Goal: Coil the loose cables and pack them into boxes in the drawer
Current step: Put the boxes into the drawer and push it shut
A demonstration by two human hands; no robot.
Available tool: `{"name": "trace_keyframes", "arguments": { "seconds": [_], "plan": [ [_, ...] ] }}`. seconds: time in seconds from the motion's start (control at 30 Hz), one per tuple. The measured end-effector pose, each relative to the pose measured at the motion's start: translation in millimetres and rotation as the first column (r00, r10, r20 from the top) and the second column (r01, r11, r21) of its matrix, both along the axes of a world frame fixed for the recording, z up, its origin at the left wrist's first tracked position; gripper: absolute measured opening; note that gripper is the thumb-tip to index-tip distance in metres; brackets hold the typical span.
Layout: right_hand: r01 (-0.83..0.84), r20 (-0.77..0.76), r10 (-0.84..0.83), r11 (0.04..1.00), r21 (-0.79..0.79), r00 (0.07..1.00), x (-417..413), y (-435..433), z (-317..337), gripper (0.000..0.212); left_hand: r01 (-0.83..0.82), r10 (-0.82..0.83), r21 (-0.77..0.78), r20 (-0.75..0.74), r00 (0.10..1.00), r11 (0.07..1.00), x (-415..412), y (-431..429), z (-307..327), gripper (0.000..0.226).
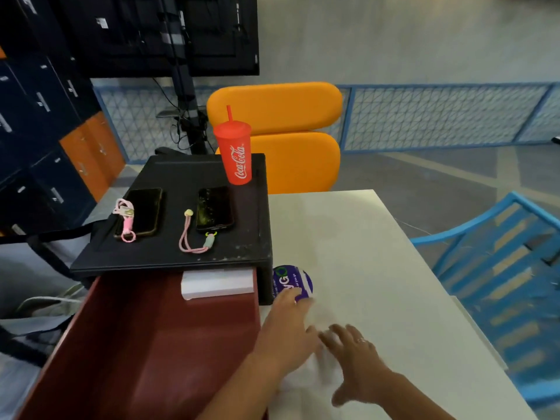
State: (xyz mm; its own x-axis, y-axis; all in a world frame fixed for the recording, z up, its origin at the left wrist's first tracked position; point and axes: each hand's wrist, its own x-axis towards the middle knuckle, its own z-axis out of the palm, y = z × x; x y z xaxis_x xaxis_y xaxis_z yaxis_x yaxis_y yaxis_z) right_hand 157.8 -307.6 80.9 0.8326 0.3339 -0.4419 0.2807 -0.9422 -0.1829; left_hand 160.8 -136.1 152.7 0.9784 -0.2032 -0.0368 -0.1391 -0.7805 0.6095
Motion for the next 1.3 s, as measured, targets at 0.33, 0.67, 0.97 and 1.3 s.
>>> {"name": "trace_keyframes", "arguments": {
  "seconds": [0.33,0.67,0.97,1.3],
  "plan": [
    [0.016,-0.022,-0.015,0.999,0.052,1.0,-1.9,-9.5,-12.0,0.107,-0.089,0.097,0.053,-0.18,0.979,0.995,-8.6,-33.2,-25.3,0.05],
    [0.081,0.187,-0.144,0.947,0.311,0.972,-0.1,-3.0,64.3,0.095,-0.422,0.369,-0.402,-0.206,0.906,0.813,-6.5,21.5,22.0,0.059],
    [-0.203,0.398,0.093,0.948,0.244,0.912,-2.2,75.2,150.1,0.102,-0.406,0.361,-0.556,-0.195,0.912,0.726,-34.1,100.5,75.7,0.027],
    [0.155,0.138,-0.336,0.711,0.686,0.932,22.8,144.8,112.1,0.065,-0.654,0.618,-0.506,-0.268,0.739,0.563,-39.5,190.1,27.4,0.018]
  ]
}}
